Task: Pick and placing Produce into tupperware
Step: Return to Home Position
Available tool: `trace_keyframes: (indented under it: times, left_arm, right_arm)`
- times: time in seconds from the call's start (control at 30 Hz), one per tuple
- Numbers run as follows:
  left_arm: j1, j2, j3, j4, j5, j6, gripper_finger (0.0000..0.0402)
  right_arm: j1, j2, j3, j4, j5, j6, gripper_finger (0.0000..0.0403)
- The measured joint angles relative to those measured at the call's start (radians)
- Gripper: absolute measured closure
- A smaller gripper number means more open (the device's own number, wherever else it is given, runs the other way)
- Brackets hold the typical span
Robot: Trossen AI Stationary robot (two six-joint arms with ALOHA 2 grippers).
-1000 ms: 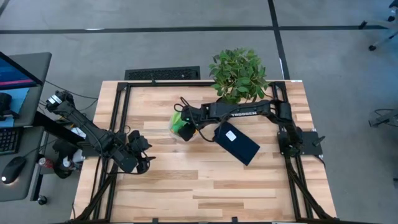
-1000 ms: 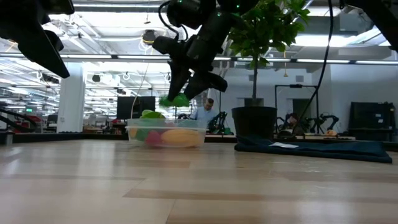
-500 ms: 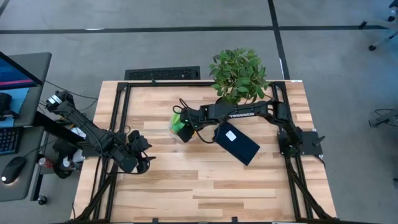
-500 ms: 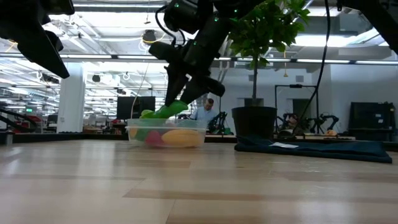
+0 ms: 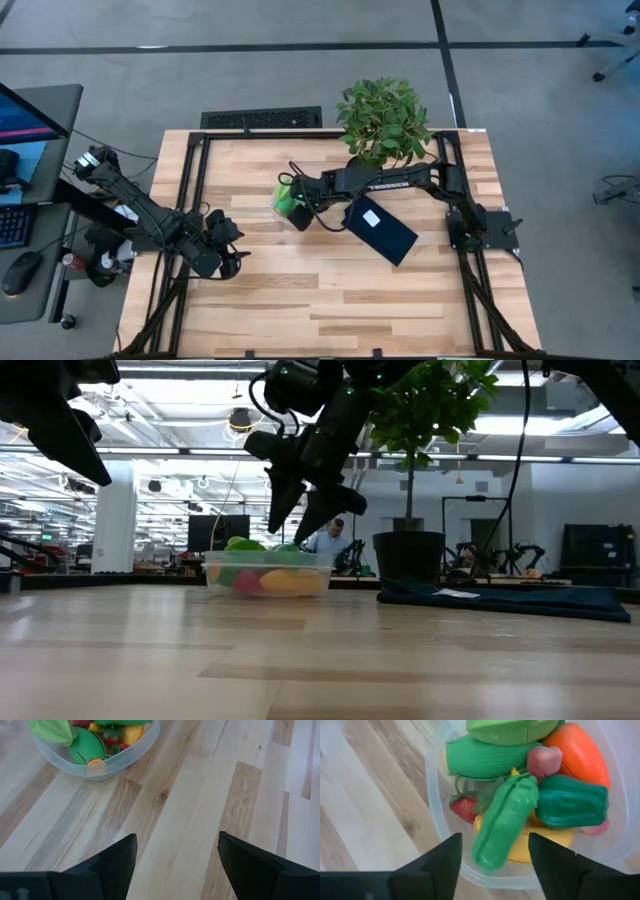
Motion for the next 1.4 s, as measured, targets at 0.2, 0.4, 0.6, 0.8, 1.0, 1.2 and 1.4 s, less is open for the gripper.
trace_keyframes:
  times: [0.2,0.4,0.6,0.8,1.0,1.2,1.4]
  left_arm:
    - [0.0,0.0,0.0,0.003,-0.023,0.0,0.0136]
    - [0.0,0.0,0.0,0.048,-0.031,0.01,0.0136]
    - [0.003,0.0,0.007,0.066,-0.036,0.025,0.0136]
    - [0.017,-0.001,0.008,0.059,-0.053,0.124,0.0136]
    - [0.018,-0.001,0.008,0.122,-0.099,0.154,0.0136]
    - [-0.004,-0.001,0.008,0.327,-0.066,0.456,0.0136]
    - [-0.034,-0.026,0.008,0.577,-0.064,0.834,0.0136]
  right_arm:
    - [0.013,-0.025,0.002,-0.01,-0.004,-0.009,0.016]
    - [0.025,-0.074,-0.001,-0.048,-0.011,-0.019,0.0159]
    - [0.069,-0.129,0.003,-0.034,-0.012,-0.078,0.0159]
    - [0.125,-0.196,0.003,-0.017,0.004,-0.136,0.0159]
    - [0.181,-0.22,0.002,0.002,0.007,-0.158,0.0159]
    - [0.246,-0.218,0.001,0.005,0.057,-0.222,0.0159]
    - [0.329,-0.218,0.001,0.084,0.243,-0.381,0.0159]
